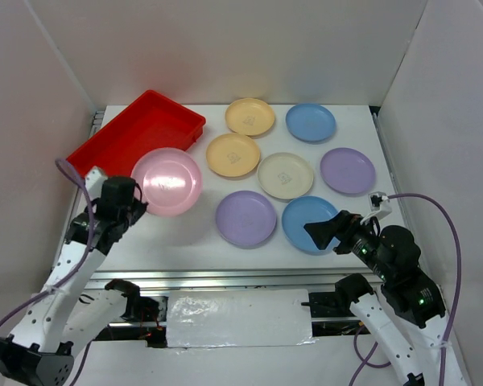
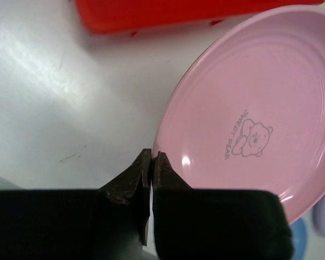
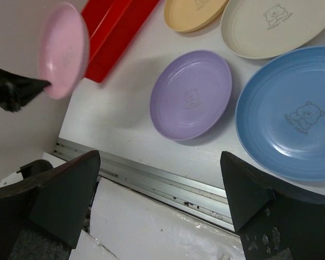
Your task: Place the plates into the plastic bin on the countertop
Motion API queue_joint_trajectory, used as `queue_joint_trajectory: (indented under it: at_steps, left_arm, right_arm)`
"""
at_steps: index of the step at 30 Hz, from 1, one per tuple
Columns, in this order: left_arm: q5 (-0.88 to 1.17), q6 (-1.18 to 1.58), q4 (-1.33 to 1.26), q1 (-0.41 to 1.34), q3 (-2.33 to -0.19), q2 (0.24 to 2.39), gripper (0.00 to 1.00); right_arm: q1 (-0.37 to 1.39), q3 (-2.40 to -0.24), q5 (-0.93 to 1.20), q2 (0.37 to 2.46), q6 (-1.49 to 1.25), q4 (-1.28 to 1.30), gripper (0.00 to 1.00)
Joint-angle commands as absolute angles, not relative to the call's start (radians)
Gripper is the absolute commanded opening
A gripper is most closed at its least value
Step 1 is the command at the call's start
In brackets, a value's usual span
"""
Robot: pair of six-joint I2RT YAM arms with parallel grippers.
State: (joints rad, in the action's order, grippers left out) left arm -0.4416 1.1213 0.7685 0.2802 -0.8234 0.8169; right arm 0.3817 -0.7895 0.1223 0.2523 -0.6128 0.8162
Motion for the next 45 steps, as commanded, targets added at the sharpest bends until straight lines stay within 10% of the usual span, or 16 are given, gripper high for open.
queue_joint_trajectory:
  at_steps: [1, 23, 25, 26, 30, 45]
  left_arm:
    - [-0.517, 1.057, 0.767, 0.223, -1.007, 0.886, 0.00]
    - [-0.311, 1.025, 0.825, -0.129, -1.920, 2.094, 0.00]
    - [-0.322, 1.028, 0.833, -0.124, -1.942, 2.109, 0.23]
    - [-0.331, 1.041, 0.844, -0.123, -1.947, 2.109, 0.63]
    - [-0.431, 1.101, 0.911, -0.106, -1.922, 1.998, 0.99]
    - [-0.121, 0.764, 0.486, 0.501, -1.211, 1.462, 0.99]
  right_arm:
    - [0.377, -0.762, 0.158, 0.281, -0.618, 0.723, 1.00]
    - [0.385, -0.689, 0.230, 0.435, -0.603, 0.565, 1.00]
    - [0.387, -0.695, 0.245, 0.457, -0.591, 0.560, 1.00]
    - [0.388, -0.696, 0.256, 0.462, -0.588, 0.555, 1.00]
    - [0.391, -0.695, 0.256, 0.448, -0.589, 0.554, 1.00]
    - [0.397, -0.732, 0.158, 0.434, -0.597, 0.609, 1.00]
